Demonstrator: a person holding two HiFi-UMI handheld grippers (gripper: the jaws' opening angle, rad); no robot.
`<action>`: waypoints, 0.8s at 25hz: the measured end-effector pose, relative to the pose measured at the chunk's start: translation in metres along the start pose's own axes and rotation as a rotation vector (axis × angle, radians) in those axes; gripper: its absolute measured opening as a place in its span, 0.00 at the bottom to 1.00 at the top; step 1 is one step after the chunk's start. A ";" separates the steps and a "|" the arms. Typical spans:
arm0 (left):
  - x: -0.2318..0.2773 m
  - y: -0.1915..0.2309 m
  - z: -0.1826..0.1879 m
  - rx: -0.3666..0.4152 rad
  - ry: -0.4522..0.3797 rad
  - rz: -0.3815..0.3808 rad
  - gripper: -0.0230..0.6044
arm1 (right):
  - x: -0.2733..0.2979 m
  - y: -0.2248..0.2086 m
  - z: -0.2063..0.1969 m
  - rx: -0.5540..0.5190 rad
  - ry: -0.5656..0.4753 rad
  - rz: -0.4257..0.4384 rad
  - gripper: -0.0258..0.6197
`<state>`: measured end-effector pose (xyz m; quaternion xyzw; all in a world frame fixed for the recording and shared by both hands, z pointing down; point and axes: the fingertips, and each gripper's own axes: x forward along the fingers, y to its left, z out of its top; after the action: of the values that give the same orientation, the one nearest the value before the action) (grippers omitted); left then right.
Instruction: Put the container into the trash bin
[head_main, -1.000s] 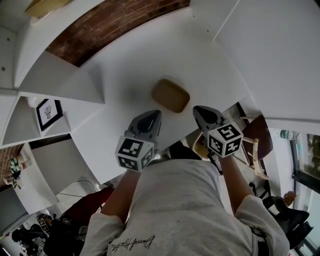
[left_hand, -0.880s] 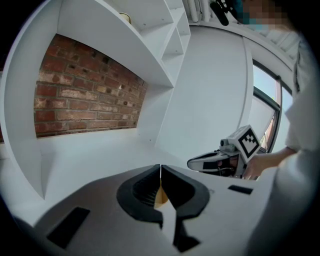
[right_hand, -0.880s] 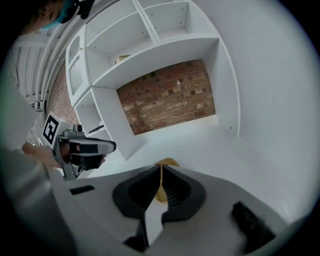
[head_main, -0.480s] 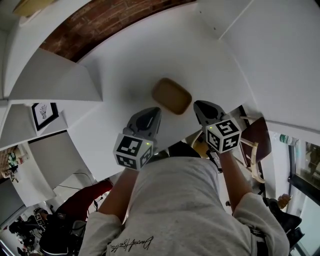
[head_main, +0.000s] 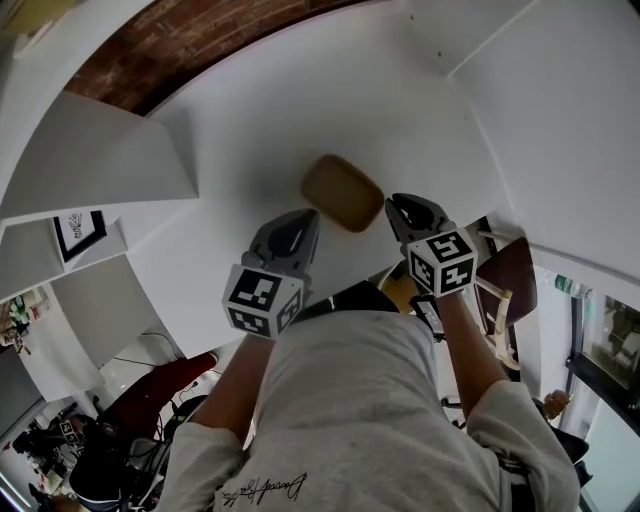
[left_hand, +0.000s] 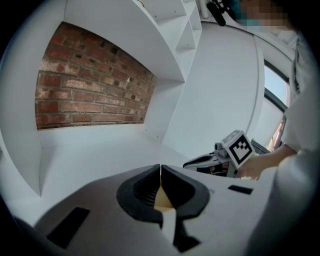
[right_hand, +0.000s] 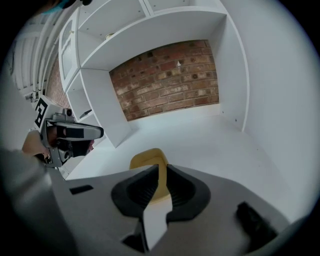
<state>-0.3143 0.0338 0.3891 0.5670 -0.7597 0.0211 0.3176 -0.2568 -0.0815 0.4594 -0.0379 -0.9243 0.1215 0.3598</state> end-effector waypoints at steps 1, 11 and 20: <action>0.001 0.001 0.000 -0.002 0.001 0.003 0.06 | 0.003 -0.001 -0.001 -0.002 0.006 0.001 0.09; 0.007 0.009 -0.013 -0.039 0.026 0.035 0.06 | 0.032 -0.013 -0.021 0.046 0.069 0.035 0.19; 0.005 0.013 -0.021 -0.054 0.041 0.068 0.06 | 0.050 -0.021 -0.034 0.018 0.123 0.033 0.20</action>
<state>-0.3166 0.0421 0.4129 0.5315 -0.7722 0.0228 0.3474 -0.2702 -0.0876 0.5217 -0.0575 -0.8986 0.1333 0.4141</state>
